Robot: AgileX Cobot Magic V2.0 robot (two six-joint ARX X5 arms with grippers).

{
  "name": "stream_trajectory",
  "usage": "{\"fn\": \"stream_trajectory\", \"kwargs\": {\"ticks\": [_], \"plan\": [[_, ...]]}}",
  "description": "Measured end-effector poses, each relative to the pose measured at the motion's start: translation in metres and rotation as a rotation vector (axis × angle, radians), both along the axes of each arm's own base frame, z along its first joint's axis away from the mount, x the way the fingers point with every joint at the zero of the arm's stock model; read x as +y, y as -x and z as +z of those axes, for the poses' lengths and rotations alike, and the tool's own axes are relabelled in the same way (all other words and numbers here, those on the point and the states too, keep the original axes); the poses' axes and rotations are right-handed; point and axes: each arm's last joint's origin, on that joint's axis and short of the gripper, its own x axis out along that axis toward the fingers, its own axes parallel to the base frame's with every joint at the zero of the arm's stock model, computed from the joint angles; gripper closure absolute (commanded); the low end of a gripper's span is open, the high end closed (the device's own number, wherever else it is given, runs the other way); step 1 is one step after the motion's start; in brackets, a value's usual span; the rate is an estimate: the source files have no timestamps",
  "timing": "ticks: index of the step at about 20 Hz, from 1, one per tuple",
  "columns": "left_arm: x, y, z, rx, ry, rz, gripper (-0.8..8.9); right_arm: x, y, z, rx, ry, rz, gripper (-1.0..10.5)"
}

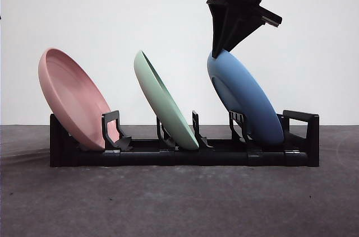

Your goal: Place the plate

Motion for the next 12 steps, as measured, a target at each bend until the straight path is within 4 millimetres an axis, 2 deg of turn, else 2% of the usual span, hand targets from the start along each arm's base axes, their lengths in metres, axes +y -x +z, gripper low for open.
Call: {"fn": "stream_trajectory", "kwargs": {"ticks": [2,5,9,12], "plan": [[0.0,0.0,0.0,0.0,0.0,0.0,5.61,-0.001,0.001,0.005,0.009,-0.011,0.006,9.3],[0.0,0.0,0.0,0.0,0.0,0.0,5.62,-0.004,0.006,0.038,-0.031,-0.084,0.042,9.3],[0.0,0.0,0.0,-0.005,0.001,0.0,5.62,-0.016,0.033,0.093,-0.144,-0.164,0.113,9.3],[0.0,-0.001,0.001,-0.016,0.002,0.0,5.62,-0.025,0.054,0.112,-0.188,-0.191,0.188,9.3]]}}
